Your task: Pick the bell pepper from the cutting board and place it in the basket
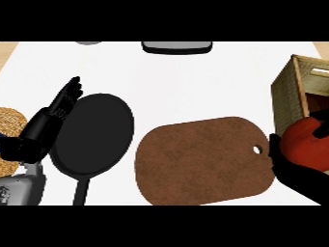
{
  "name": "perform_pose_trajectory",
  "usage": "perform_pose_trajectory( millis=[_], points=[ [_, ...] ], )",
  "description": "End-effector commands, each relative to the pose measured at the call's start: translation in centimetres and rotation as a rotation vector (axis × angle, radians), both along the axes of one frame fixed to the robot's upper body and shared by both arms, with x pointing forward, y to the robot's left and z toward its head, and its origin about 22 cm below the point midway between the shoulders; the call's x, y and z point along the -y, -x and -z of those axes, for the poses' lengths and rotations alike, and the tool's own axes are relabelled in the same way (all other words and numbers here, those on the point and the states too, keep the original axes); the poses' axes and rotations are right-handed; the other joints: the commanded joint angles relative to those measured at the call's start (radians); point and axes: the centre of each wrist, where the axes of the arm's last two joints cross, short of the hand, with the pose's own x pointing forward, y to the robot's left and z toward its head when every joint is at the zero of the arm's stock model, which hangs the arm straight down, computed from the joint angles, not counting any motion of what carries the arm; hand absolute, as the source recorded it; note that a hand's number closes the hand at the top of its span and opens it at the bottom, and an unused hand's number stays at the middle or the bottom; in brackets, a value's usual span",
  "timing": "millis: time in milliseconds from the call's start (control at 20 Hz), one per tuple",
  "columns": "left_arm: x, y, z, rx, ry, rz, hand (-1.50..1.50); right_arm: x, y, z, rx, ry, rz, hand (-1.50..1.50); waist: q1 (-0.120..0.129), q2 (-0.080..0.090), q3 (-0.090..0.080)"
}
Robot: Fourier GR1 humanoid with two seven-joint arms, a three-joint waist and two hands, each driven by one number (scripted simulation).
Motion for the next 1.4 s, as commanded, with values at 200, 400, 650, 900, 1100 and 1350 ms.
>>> perform_pose_trajectory(
  millis=[200, 400, 650, 900, 1100, 1350],
  points=[
    [-0.8, 0.3, 0.1, -0.01, -0.004, -0.028, 0.0, 6.0, -2.8, -6.2, 0.048, -0.144, -0.029, 1.5, -0.012, -0.006, 0.002],
    [-0.9, 0.6, -0.5, 0.005, -0.006, -0.007, 0.0, 12.6, -5.4, -7.0, 0.001, -0.182, -0.046, 1.5, -0.01, -0.005, 0.002],
    [2.5, -0.1, 0.9, 0.009, -0.002, -0.005, 0.0, 18.1, -5.9, -3.4, -0.007, -0.155, -0.035, 1.5, -0.013, -0.002, 0.002],
    [-0.4, 0.0, -0.5, 0.003, -0.011, -0.005, 0.0, 22.2, -7.9, -2.9, 0.045, -0.075, 0.002, 1.5, -0.004, -0.002, 0.001],
    [0.4, 0.1, -0.3, 0.012, -0.003, -0.017, 0.0, 21.0, -9.4, -1.3, 0.069, -0.04, 0.011, 1.5, -0.004, -0.003, 0.001],
    [0.0, 0.8, 0.1, -0.007, 0.004, -0.018, 0.0, 24.2, -9.2, -0.7, 0.149, -0.202, 0.074, -1.5, -0.005, -0.004, 0.001]
  ],
)
